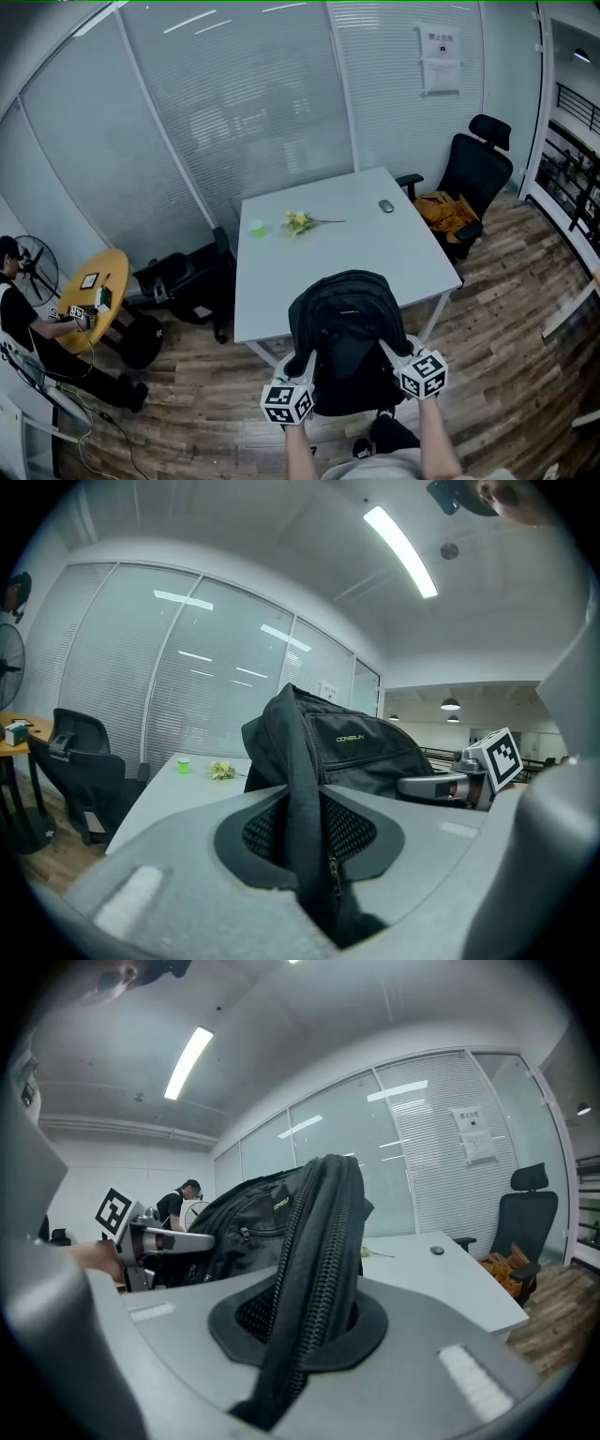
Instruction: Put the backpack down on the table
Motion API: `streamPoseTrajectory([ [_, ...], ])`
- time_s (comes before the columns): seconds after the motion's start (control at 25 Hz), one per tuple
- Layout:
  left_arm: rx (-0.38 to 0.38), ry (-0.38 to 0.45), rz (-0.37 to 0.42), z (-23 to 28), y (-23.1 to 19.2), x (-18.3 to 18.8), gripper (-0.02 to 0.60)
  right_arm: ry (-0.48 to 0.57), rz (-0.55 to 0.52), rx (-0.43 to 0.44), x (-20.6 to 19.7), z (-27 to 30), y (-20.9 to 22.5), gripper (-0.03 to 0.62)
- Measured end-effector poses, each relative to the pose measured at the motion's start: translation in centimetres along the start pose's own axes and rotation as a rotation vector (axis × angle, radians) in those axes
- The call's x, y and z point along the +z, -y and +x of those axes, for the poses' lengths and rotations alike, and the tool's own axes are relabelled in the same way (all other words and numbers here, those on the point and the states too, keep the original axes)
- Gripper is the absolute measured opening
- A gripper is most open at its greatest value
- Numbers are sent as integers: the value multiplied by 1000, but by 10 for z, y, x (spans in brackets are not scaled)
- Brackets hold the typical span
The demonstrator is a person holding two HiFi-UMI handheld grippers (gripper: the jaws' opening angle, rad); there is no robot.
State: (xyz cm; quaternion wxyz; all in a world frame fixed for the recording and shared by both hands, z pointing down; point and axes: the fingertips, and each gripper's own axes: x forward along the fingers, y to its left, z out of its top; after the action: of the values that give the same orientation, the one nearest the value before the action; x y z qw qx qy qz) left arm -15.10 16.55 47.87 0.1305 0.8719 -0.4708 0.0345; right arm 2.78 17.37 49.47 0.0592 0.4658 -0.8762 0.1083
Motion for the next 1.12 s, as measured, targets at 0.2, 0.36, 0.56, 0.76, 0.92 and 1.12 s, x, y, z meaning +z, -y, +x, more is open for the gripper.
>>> streamPoseTrajectory([
  [0.2, -7, 1, 1, 29, -20, 6, 69, -8, -10, 2, 6, 32, 22, 23],
  [0.36, 7, 11, 9, 63, -47, 22, 69, 1, -18, 16, 22, 76, 43, 23],
  [0.56, 33, 2, 16, 116, -84, 39, 69, 0, 2, 38, 35, 134, 77, 23],
  [0.76, 56, -14, 11, 167, -112, 54, 69, -19, 19, 55, 51, 185, 107, 23],
  [0.92, 56, -13, 15, 201, -127, 70, 68, -24, 18, 65, 66, 216, 132, 23],
  [1.12, 60, -9, 28, 236, -145, 86, 67, -8, 31, 73, 80, 250, 158, 23],
])
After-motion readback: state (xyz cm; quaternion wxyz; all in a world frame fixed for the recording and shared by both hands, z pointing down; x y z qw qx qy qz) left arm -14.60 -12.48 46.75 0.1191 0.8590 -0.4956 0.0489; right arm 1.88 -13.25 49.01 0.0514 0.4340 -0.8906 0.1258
